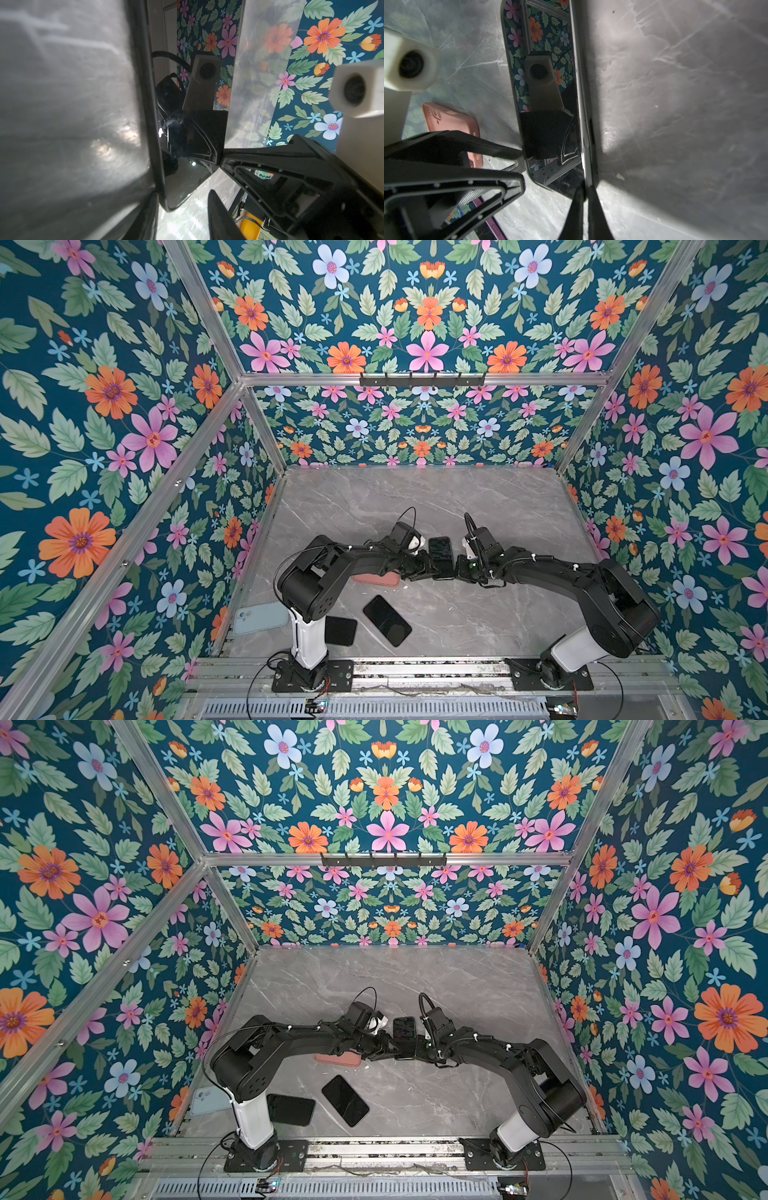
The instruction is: Put the phone into the phone case
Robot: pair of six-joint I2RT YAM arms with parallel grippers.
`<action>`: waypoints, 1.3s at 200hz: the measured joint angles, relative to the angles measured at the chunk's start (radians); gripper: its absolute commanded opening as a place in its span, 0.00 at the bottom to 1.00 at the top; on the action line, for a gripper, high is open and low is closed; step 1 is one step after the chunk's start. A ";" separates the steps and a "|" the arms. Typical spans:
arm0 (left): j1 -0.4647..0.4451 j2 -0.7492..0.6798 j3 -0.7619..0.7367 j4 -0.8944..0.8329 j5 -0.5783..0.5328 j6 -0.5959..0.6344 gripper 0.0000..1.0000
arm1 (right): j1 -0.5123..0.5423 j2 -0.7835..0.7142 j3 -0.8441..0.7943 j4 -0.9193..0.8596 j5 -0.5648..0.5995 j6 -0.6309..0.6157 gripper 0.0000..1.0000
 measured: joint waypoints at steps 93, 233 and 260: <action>0.017 -0.023 0.029 -0.114 -0.034 0.064 0.53 | 0.009 -0.053 0.027 -0.081 0.017 -0.024 0.21; 0.018 -0.019 0.068 -0.160 -0.029 0.108 0.72 | 0.009 0.005 0.051 -0.079 -0.002 -0.045 0.18; 0.018 -0.022 0.060 -0.146 -0.022 0.106 0.72 | 0.009 0.008 0.051 -0.077 -0.007 -0.051 0.17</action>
